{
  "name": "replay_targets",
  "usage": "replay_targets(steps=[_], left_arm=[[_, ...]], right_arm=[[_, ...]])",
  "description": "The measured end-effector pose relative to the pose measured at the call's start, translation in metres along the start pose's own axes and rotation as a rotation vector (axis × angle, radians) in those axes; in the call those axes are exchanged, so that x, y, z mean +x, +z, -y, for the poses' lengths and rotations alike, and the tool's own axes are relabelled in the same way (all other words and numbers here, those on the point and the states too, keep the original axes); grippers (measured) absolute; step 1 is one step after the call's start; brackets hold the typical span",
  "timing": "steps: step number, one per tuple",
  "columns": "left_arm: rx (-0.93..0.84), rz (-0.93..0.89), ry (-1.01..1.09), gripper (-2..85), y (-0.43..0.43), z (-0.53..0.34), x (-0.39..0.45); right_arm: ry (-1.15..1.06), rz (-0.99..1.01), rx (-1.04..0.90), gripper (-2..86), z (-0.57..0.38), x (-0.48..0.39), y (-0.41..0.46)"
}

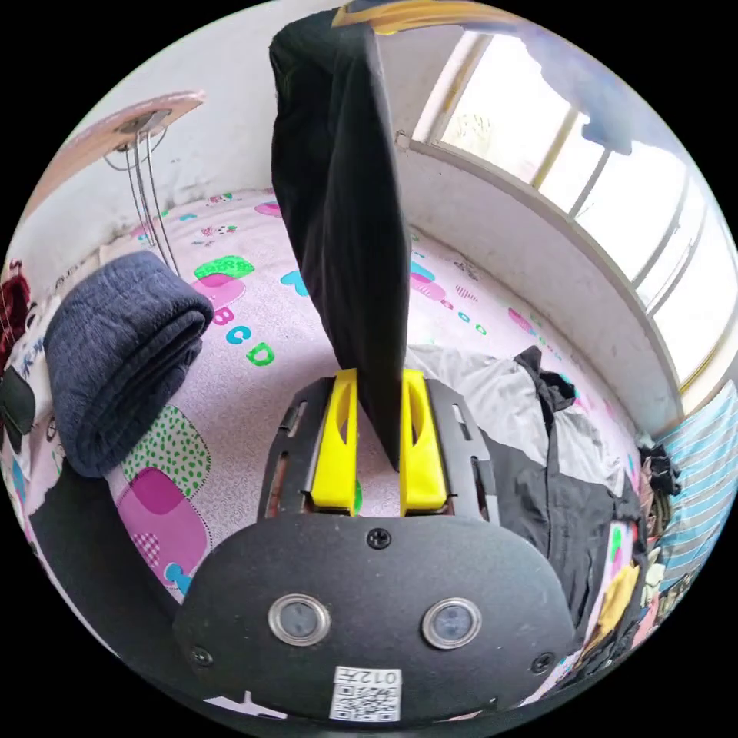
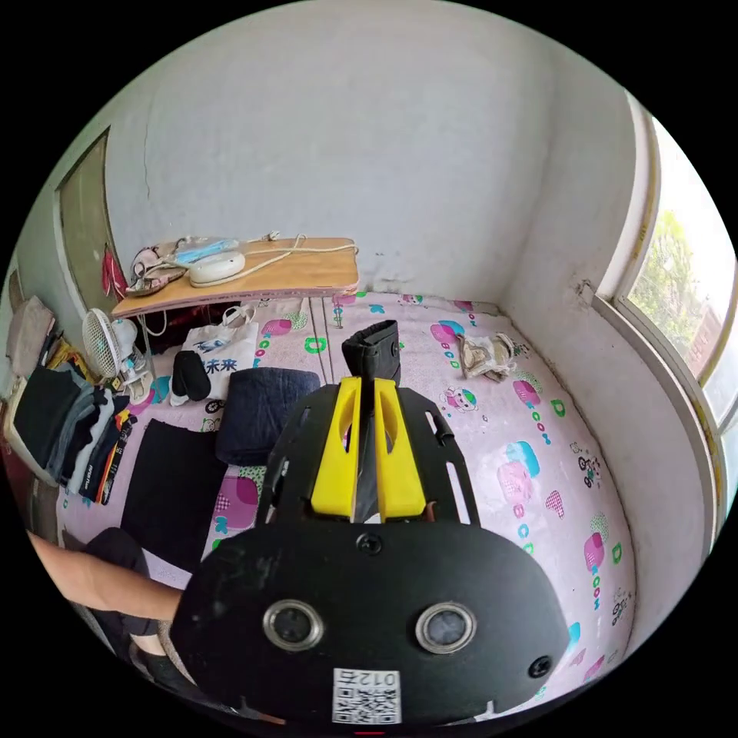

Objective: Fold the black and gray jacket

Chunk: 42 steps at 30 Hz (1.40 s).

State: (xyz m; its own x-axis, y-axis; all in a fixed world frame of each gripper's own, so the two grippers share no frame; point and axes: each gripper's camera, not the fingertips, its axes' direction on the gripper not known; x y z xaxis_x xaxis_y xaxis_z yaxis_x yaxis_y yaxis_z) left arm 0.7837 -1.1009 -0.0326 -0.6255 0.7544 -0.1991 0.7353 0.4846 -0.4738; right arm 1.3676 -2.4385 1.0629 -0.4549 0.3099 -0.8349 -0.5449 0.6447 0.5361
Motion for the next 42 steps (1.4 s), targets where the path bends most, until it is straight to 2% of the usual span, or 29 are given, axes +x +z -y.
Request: replay_targets(steps=[3, 8, 17, 23, 27, 31, 35, 40, 42], left_arm=[[-0.011, 0.091, 0.091, 2.5, -0.008, 0.011, 0.047], [0.017, 0.14, 0.275, 0.8, -0.022, 0.032, 0.134], [0.073, 0.265, 0.676, 0.1, -0.033, 0.042, 0.329], [0.052, 0.32, 0.934, 0.3, -0.004, -0.003, 0.444], [-0.022, 0.42, 1.131, 1.9, 0.029, -0.05, 0.496], [-0.045, 0.424, 1.192, 3.7, 0.02, -0.075, 0.497], [-0.074, 0.351, 1.087, 5.7, -0.014, -0.067, 0.447], [-0.203, 0.435, 0.911, 8.3, -0.009, -0.036, 0.362], [-0.255, 0.402, 0.812, 9.1, -0.004, -0.02, 0.334]], right_arm=[[0.114, -0.027, 0.025, 0.3, 0.03, 0.08, -0.075], [0.398, -0.021, 0.119, 0.2, 0.037, 0.24, -0.218], [0.669, -0.035, 0.273, 0.1, 0.0, 0.402, -0.437], [0.853, -0.11, 0.263, 0.1, -0.069, 0.472, -0.514], [0.994, -0.154, 0.214, 0.1, -0.12, 0.498, -0.517], [1.212, -0.147, 0.19, 0.4, -0.173, 0.518, -0.504], [1.323, -0.108, 0.221, 0.7, -0.176, 0.527, -0.504], [1.252, -0.076, 0.269, 1.2, -0.123, 0.536, -0.544], [1.173, -0.113, 0.306, 1.6, -0.101, 0.529, -0.57]])
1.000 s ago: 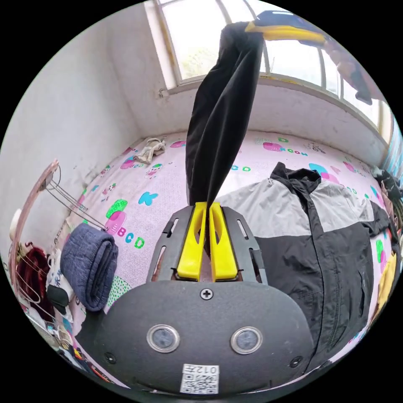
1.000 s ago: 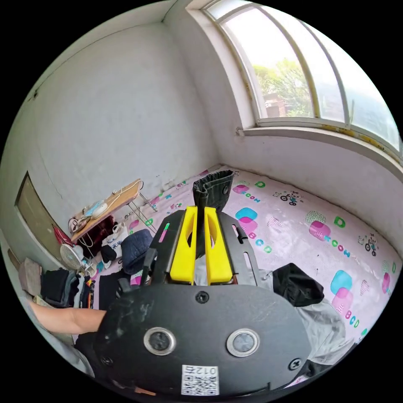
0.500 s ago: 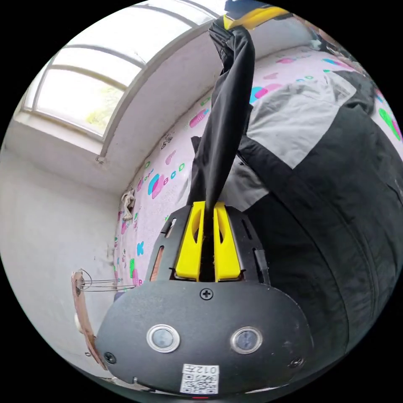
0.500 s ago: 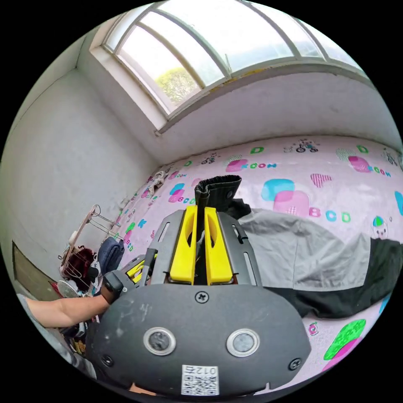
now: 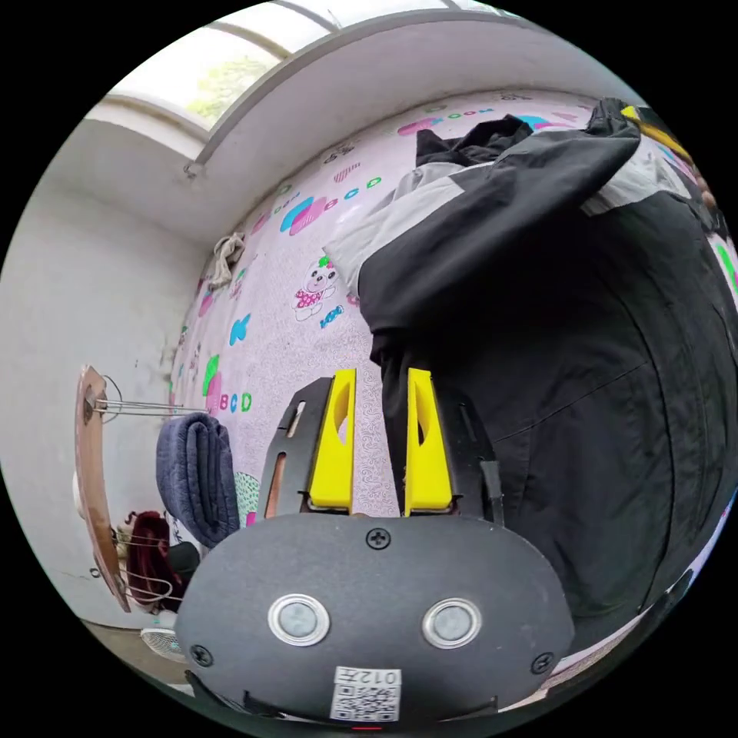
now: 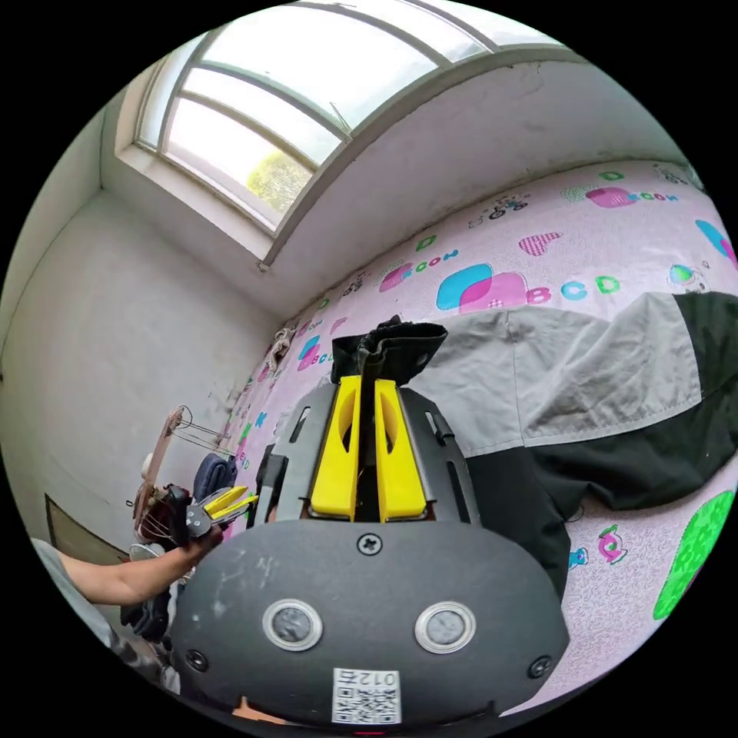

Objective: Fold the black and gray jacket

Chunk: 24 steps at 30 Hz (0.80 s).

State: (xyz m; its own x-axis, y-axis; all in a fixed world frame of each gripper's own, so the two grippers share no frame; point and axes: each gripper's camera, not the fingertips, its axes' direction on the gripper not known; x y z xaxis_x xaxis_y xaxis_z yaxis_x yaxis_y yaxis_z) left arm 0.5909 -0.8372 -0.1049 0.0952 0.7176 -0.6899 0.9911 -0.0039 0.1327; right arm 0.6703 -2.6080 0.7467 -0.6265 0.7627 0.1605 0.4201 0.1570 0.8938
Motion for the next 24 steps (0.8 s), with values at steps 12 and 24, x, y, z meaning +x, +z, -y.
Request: replay_targets(steps=[12, 24], left_arm=[[0.065, -0.259, -0.239, 8.7, 0.022, -0.03, -0.055], [0.186, -0.364, -0.315, 7.7, 0.052, -0.064, -0.077]], right_arm=[[0.165, -0.235, -0.092, 3.2, -0.038, 0.05, 0.004], [-0.184, -0.021, -0.258, -0.7, -0.075, -0.054, 0.086]])
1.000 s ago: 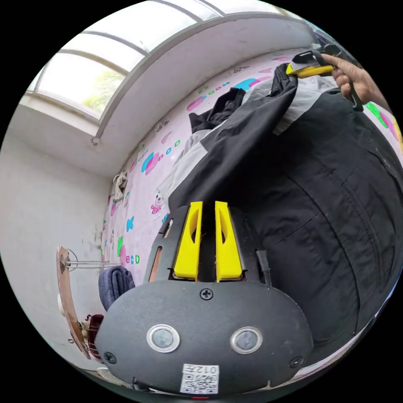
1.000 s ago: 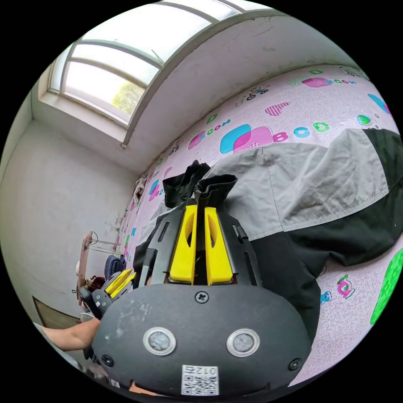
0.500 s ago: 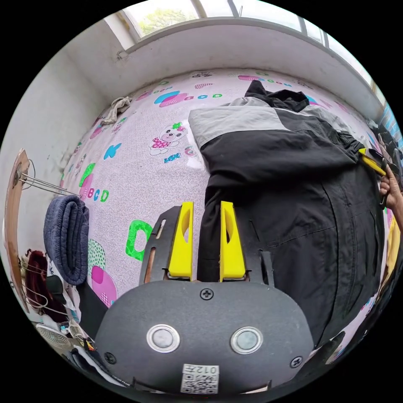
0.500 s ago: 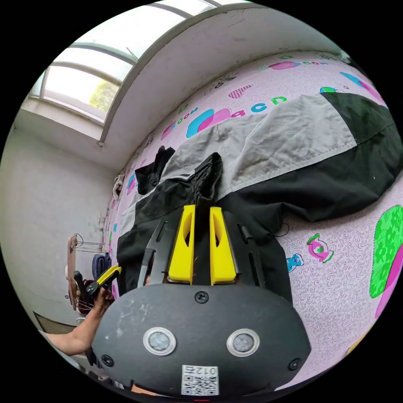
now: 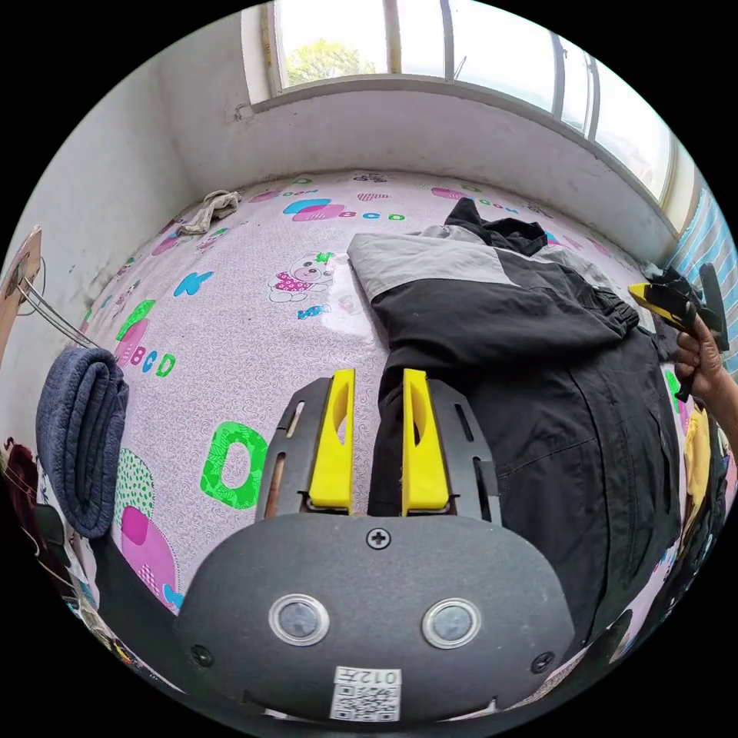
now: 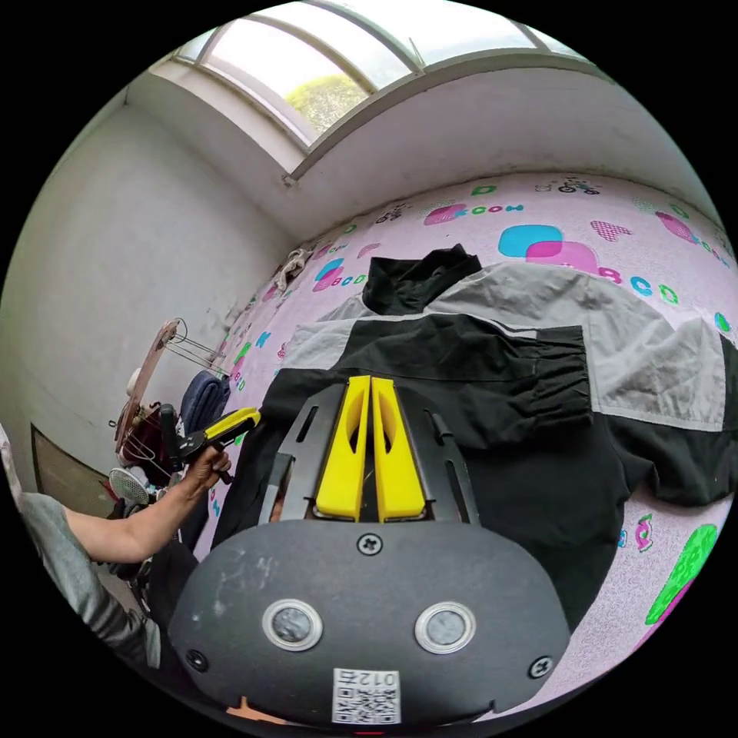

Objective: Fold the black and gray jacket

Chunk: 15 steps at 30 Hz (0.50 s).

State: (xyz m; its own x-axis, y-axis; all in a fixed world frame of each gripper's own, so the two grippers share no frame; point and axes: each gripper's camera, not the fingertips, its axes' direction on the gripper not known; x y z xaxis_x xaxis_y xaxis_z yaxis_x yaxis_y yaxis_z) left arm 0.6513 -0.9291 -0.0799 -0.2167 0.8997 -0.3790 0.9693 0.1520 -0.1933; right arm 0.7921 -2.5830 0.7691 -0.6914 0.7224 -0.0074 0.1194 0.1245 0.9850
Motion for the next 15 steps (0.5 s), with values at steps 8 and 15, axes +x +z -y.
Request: replay_targets(steps=[8, 15], left_arm=[[-0.052, 0.0, 0.103, 3.3, 0.023, -0.003, 0.019], [0.0, 0.112, 0.193, 1.5, 0.022, -0.021, 0.049]], right_arm=[[-0.2, 0.049, -0.228, -0.5, -0.009, -0.05, 0.128], [-0.489, -0.049, -0.429, 3.2, 0.034, -0.1, 0.286]])
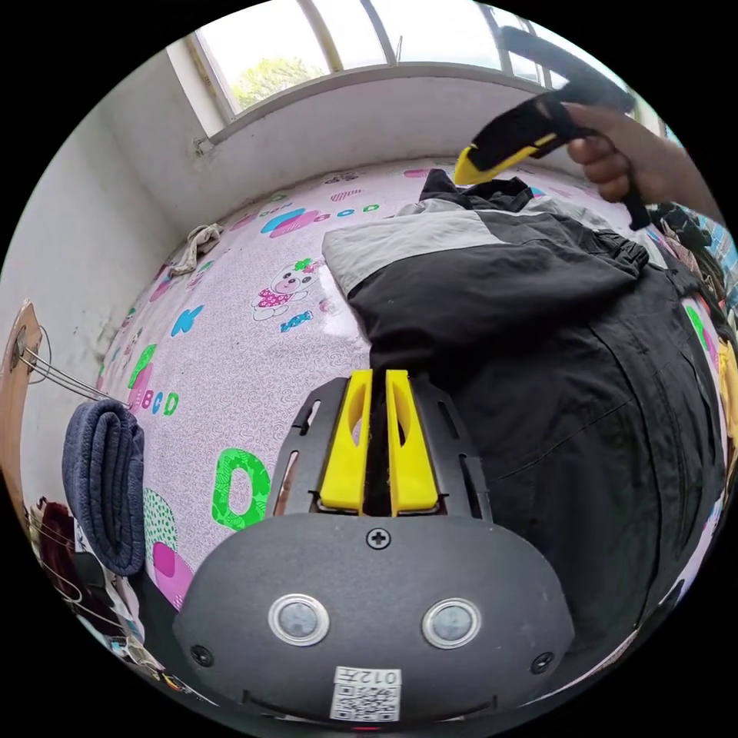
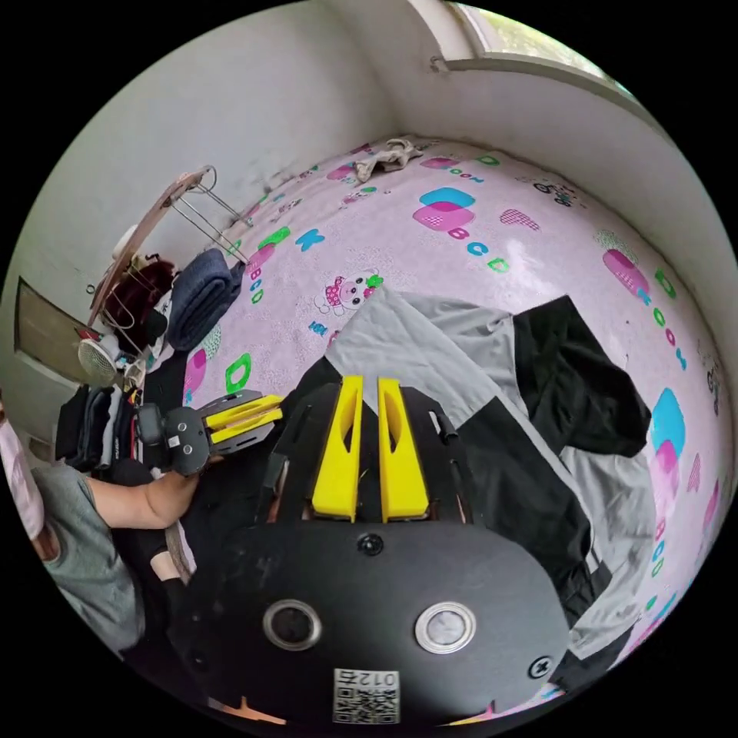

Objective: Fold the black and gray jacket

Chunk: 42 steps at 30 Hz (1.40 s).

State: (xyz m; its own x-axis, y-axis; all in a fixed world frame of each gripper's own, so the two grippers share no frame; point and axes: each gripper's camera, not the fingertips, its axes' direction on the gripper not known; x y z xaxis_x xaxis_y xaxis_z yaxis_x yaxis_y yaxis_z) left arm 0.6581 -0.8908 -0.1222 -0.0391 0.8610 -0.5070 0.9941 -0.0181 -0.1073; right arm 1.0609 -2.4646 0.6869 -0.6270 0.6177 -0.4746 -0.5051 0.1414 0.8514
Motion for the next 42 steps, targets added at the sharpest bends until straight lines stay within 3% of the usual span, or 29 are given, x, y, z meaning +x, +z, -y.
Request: replay_targets(steps=[8, 13, 16, 19, 31, 34, 36, 38, 42], left_arm=[[0.006, 0.057, 0.065, 0.9, 0.003, -0.003, 0.023], [0.02, 0.322, 0.228, 0.8, 0.011, -0.011, 0.082], [0.025, 0.444, 0.285, 0.7, 0.02, -0.017, 0.108], [0.019, 0.418, 0.268, 0.7, 0.024, -0.017, 0.104], [0.042, 0.441, 0.254, 0.8, 0.051, -0.031, 0.087], [0.083, 0.33, 0.152, 0.8, 0.046, -0.036, 0.05], [0.099, 0.075, -0.052, 0.8, 0.041, -0.045, -0.008], [0.081, -0.062, -0.158, 0.8, 0.052, -0.054, -0.045], [-0.03, -0.259, -0.206, 0.5, 0.098, -0.052, -0.099]], right_arm=[[-0.149, -0.142, -0.224, 7.9, 0.11, 0.027, 0.179], [-0.134, -0.122, -0.368, 7.2, 0.107, 0.062, 0.279], [-0.215, -0.159, -0.474, 0.8, 0.084, 0.073, 0.33], [-0.259, -0.163, -0.459, -0.6, 0.056, 0.089, 0.347], [-0.085, -0.157, -0.284, -1.0, -0.056, 0.193, 0.357], [-0.055, -0.207, -0.248, -0.9, -0.08, 0.21, 0.353], [-0.007, -0.178, -0.205, -0.9, -0.096, 0.227, 0.348], [0.079, -0.114, -0.141, -0.9, -0.123, 0.255, 0.338], [0.136, -0.134, -0.079, -0.6, -0.163, 0.273, 0.322]])
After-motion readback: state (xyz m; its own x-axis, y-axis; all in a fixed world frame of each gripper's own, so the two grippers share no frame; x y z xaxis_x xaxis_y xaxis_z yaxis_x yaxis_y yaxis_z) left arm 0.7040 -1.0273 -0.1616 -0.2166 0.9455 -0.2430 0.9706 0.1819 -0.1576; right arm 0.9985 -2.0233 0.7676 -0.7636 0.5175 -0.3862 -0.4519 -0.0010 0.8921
